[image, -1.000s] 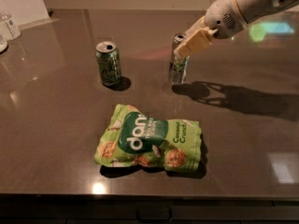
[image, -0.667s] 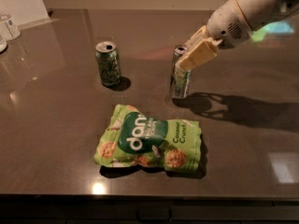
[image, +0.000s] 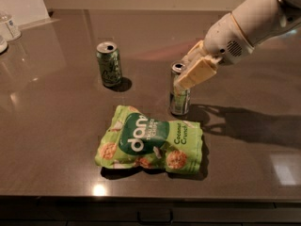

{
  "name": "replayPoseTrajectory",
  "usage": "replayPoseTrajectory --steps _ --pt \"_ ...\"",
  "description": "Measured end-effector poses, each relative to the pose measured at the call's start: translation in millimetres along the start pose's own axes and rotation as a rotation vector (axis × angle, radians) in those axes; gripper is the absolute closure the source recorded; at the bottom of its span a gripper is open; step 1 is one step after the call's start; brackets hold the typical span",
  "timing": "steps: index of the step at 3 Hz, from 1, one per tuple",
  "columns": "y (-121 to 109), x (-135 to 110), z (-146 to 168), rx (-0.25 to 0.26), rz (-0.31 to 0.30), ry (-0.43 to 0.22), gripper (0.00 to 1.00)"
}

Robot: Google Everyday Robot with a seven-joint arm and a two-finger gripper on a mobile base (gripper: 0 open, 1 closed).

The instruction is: Move redbull can near green rice chip bag

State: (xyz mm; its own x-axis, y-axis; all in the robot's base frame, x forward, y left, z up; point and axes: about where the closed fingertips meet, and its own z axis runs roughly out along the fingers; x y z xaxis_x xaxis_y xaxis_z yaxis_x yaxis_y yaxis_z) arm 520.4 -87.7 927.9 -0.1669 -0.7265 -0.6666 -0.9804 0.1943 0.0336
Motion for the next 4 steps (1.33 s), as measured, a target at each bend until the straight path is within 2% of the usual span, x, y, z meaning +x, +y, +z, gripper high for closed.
replayPoseTrajectory --steps 2,3,4 --pt "5.6 12.1 8.5 0.042 0.016 0.000 0.38" --pt "5.6 12.0 8.4 0.042 0.016 0.000 0.15" --pt "6.4 10.6 9.4 0.040 0.013 0.001 0.00"
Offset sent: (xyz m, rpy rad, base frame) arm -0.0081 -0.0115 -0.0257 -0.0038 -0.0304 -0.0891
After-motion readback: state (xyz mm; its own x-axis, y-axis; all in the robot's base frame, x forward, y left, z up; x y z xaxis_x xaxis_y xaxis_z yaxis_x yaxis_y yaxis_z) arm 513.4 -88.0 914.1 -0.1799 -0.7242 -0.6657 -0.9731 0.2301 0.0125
